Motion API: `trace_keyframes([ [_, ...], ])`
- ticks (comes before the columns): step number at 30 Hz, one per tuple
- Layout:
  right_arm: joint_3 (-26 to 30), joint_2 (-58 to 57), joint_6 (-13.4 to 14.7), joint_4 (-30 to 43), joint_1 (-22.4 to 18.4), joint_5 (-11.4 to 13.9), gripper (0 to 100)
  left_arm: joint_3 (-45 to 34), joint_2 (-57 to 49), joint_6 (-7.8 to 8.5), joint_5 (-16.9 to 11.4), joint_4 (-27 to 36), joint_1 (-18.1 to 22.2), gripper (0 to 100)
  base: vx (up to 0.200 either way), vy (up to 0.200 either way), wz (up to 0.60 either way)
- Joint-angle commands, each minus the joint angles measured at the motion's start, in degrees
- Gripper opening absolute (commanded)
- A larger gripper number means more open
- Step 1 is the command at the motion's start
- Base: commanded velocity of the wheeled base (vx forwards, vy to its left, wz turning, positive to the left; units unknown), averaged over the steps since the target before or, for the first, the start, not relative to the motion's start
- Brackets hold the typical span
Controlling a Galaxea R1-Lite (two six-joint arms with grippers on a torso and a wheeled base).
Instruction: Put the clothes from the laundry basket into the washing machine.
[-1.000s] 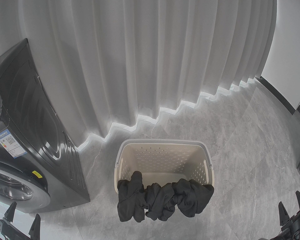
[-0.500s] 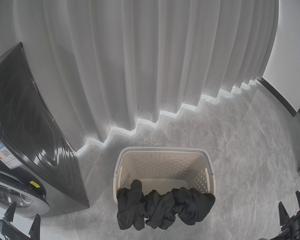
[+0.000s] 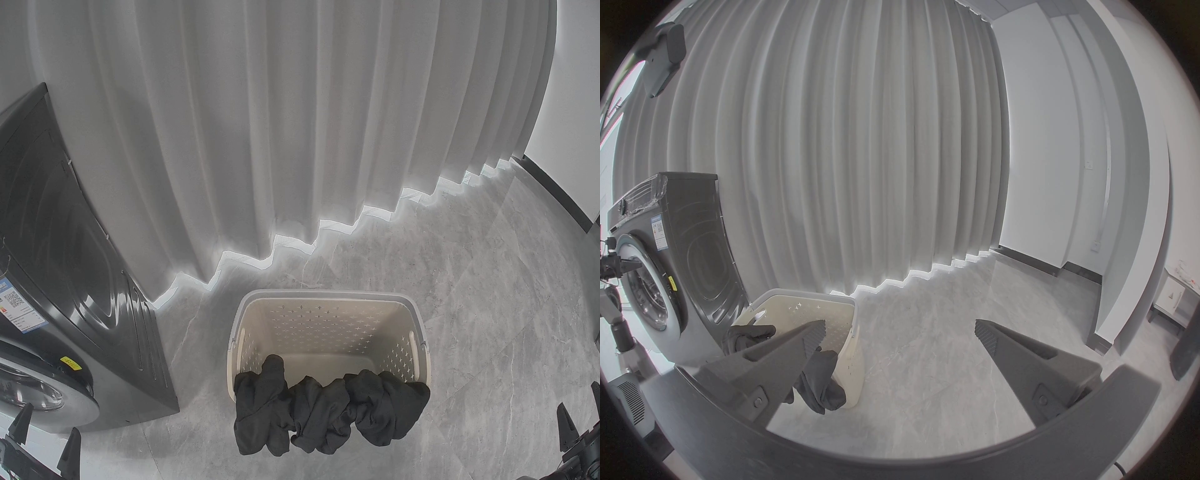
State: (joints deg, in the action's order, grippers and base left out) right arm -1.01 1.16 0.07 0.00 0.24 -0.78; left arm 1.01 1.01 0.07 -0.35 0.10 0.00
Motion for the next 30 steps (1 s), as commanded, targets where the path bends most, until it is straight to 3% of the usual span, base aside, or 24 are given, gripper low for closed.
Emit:
trace_keyframes([
  [1, 1.01, -0.02, 0.01, 0.0, 0.02, -0.01, 100, -1.01, -1.01, 0.01, 0.0, -0.01, 0.0, 100, 0.0, 0.0, 0.0],
  [9, 1.01, -0.02, 0.01, 0.0, 0.02, -0.01, 100, -1.01, -1.01, -0.42, 0.0, -0.1, 0.0, 100, 0.0, 0.0, 0.0],
  [18, 1.01, -0.02, 0.01, 0.0, 0.02, -0.01, 100, -1.01, -0.92, -0.07, 0.0, -0.1, -0.09, 100, -0.2, 0.0, 0.0],
  [27, 1.01, -0.02, 0.01, 0.0, 0.02, -0.1, 100, -1.01, -0.92, -0.25, 0.0, -0.1, -0.09, 100, 0.0, 0.0, 0.0],
  [30, 1.01, -0.02, 0.01, 0.0, 0.02, -0.1, 100, -1.01, -1.01, -0.25, -0.09, -0.1, -0.09, 100, -0.2, 0.0, 0.0],
])
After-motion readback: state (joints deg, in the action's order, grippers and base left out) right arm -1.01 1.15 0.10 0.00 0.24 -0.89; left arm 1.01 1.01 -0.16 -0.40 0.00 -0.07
